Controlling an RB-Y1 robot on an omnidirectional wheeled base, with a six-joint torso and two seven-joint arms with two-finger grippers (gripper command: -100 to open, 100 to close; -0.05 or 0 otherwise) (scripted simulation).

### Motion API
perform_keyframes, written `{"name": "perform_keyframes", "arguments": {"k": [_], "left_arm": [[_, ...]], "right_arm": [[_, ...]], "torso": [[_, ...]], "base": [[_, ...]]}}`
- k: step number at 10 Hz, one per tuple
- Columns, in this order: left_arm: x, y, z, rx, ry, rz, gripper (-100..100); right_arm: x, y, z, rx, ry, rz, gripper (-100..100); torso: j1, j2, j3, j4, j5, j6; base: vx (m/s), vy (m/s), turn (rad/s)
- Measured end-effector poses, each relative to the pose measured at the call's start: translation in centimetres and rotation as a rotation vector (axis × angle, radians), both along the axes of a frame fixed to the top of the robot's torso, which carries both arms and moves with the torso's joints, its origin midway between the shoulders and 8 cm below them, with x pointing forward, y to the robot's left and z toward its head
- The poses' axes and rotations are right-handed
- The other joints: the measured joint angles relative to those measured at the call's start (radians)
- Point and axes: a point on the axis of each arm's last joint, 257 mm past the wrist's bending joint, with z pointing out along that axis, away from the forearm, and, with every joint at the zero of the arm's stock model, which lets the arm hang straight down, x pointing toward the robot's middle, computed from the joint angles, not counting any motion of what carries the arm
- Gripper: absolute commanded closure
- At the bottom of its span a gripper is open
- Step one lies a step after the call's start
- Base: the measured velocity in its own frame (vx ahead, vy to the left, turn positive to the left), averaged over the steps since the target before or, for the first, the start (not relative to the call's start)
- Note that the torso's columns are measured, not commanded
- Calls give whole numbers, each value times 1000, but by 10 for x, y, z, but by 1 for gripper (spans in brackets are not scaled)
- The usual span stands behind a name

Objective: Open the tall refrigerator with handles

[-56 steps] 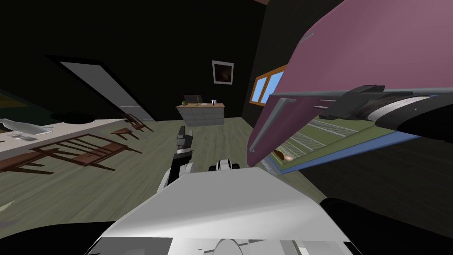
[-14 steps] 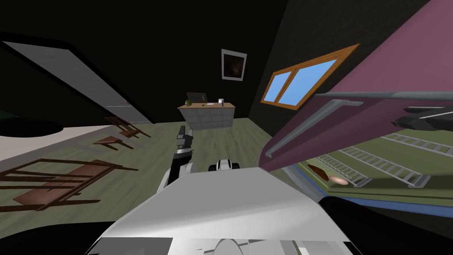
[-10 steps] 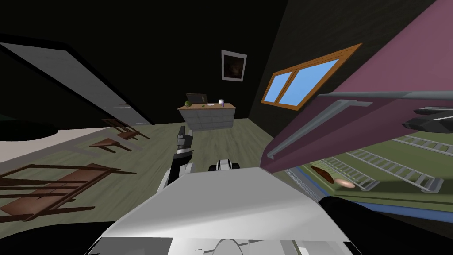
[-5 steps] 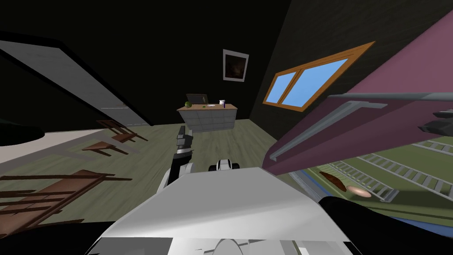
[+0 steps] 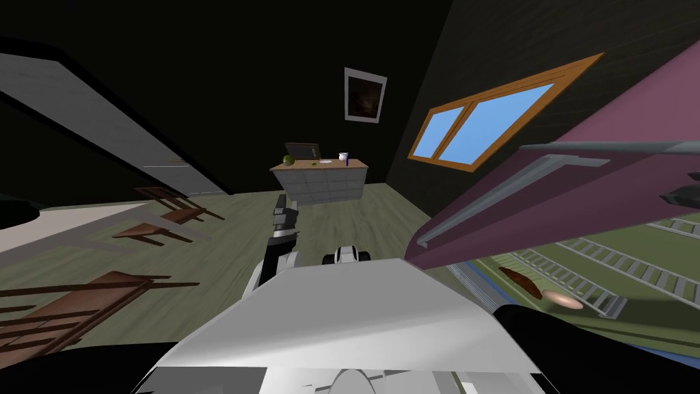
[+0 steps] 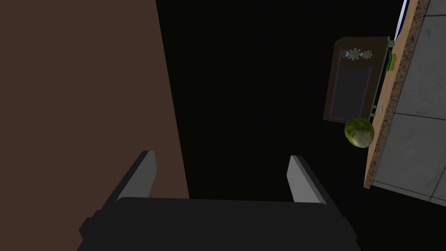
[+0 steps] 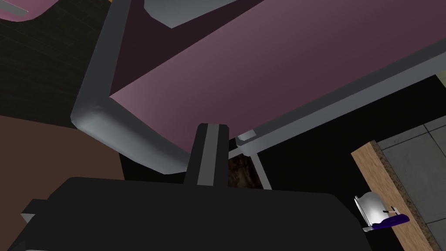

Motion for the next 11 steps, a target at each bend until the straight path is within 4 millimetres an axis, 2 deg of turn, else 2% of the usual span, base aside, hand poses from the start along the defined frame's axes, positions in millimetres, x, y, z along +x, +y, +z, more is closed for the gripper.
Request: {"name": "perform_keyframes", "arguments": {"k": [1, 2, 6, 7, 11], "left_arm": [[0, 0, 0, 0, 0, 0, 0], [0, 0, 0, 0, 0, 0, 0], [0, 0, 0, 0, 0, 0, 0], [0, 0, 0, 0, 0, 0, 0], [0, 0, 0, 0, 0, 0, 0]], "right_arm": [[0, 1, 1, 0, 6, -1, -100], [0, 2, 0, 3, 8, -2, 100], [0, 3, 1, 1, 6, 0, 100], [0, 3, 2, 0, 5, 1, -100], [-20, -11, -5, 11, 0, -45, -100]], "torso": [[0, -2, -2, 0, 2, -1], [3, -2, -1, -1, -1, 0], [8, 4, 7, 0, -4, 4], [9, 5, 8, 1, -4, 4], [11, -8, -6, -3, 6, -3]], "base": [[7, 10, -35], [-15, 20, -28], [-8, 14, -14], [88, 58, 0], [165, 67, -19]]}}
